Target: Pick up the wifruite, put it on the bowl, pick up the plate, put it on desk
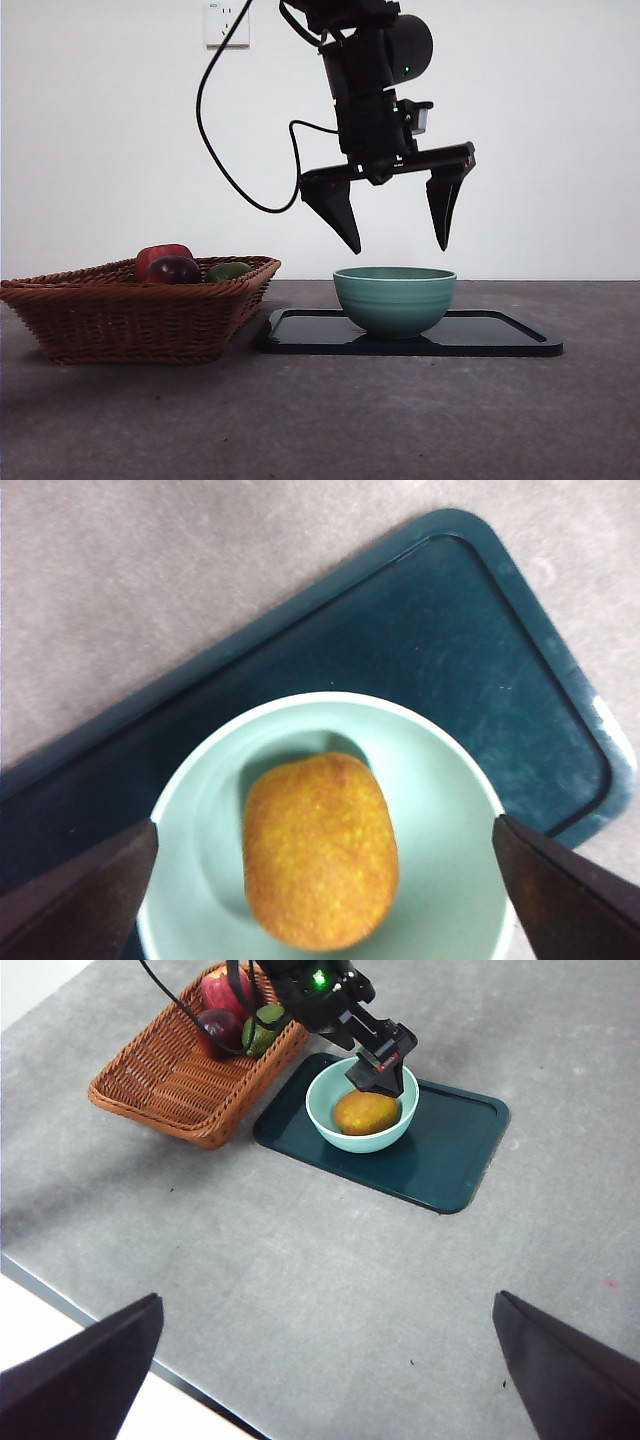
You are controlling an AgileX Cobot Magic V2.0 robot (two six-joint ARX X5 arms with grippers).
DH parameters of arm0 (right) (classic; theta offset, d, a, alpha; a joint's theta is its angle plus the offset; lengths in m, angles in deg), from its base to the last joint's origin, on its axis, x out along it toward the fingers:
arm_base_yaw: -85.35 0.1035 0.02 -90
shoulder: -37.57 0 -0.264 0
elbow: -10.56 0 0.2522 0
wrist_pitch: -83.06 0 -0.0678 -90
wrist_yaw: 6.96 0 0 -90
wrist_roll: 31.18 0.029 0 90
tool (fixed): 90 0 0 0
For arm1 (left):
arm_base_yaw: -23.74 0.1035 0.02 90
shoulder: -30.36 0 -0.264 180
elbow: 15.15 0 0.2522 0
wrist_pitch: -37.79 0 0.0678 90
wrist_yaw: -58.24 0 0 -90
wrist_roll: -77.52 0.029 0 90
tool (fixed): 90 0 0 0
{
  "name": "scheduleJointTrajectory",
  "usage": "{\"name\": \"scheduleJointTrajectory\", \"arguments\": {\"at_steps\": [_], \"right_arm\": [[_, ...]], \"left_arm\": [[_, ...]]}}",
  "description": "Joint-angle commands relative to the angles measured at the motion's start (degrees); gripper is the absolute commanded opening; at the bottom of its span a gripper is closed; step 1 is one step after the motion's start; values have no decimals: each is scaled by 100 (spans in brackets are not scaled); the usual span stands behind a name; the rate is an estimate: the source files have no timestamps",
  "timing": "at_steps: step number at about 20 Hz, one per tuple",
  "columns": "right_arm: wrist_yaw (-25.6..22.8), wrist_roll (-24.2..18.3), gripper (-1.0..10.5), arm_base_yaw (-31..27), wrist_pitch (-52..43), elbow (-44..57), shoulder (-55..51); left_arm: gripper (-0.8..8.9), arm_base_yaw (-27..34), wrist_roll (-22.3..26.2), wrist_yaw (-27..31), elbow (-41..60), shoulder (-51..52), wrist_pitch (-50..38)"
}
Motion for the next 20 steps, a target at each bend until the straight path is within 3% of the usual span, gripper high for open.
{"name": "scheduleJointTrajectory", "arguments": {"at_steps": [1,9,12,18,20], "right_arm": [[7,63,548,35,-15,-55,11],[7,63,548,35,-15,-55,11],[4,66,547,35,-17,-55,11],[7,68,548,35,-11,-55,11],[7,68,547,35,-4,-55,11]], "left_arm": [[615,-68,52,-7,-216,-330,-13],[615,-105,94,-2,-216,-570,-11],[552,-103,116,46,-214,-570,7],[551,-103,179,184,-214,-579,-2],[502,-103,181,192,-214,-579,-4]]}}
